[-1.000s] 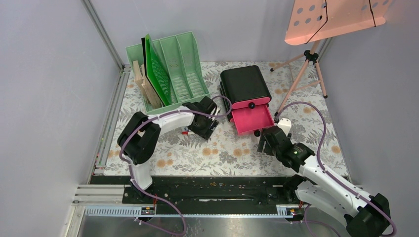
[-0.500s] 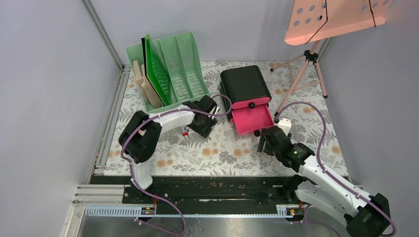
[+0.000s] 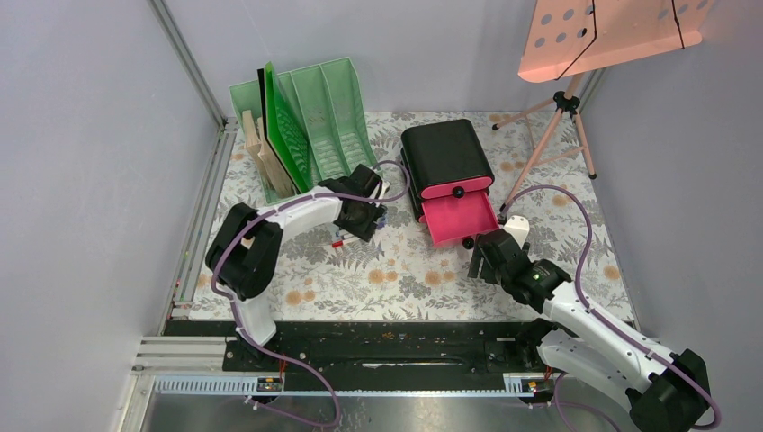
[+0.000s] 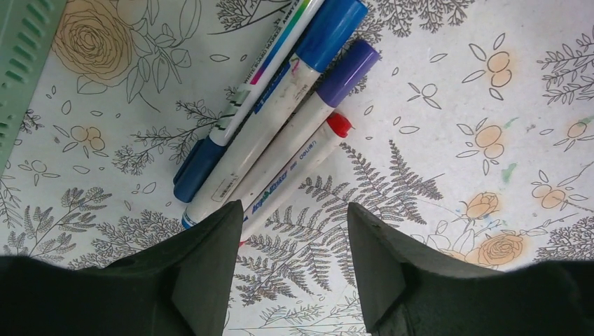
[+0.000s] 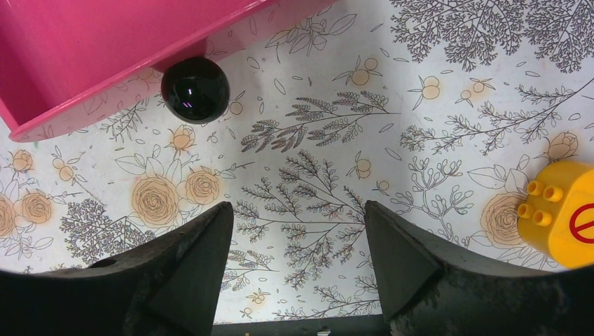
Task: Organize the desk
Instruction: Pick up the stationery from the center of the board.
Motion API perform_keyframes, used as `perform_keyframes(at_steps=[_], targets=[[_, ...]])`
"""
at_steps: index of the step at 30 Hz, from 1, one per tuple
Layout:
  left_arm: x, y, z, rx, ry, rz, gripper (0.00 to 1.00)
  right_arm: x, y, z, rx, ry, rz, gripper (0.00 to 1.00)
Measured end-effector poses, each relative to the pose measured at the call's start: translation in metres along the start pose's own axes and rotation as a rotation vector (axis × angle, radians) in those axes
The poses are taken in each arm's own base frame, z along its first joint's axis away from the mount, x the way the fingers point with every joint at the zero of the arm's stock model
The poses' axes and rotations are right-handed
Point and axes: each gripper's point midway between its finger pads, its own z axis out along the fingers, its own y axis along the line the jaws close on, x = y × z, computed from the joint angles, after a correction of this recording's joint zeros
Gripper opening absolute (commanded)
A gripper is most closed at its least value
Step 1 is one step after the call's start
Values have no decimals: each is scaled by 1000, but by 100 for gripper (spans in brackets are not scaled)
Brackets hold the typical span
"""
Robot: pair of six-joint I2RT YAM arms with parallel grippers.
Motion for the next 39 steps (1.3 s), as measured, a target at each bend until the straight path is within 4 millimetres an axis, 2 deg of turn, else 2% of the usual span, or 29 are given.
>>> perform_keyframes(at_steps=[6, 13, 17, 25, 28, 39], targets=[[4, 0, 3, 13, 21, -3, 51, 0, 0, 0, 0, 1, 0, 76], [11, -1, 8, 16, 48, 0, 50, 0, 0, 0, 1, 1, -1, 76], [11, -1, 8, 16, 49, -2, 46, 0, 0, 0, 1, 1, -1, 76], [12, -1, 12, 7, 54, -15, 47, 0, 0, 0, -1, 0, 0, 76], [19, -1, 18, 6, 89, -21, 49, -1, 1, -2, -10, -6, 5, 76], [21, -8, 17, 35, 96, -40, 9, -3, 3, -6, -36, -13, 15, 76]])
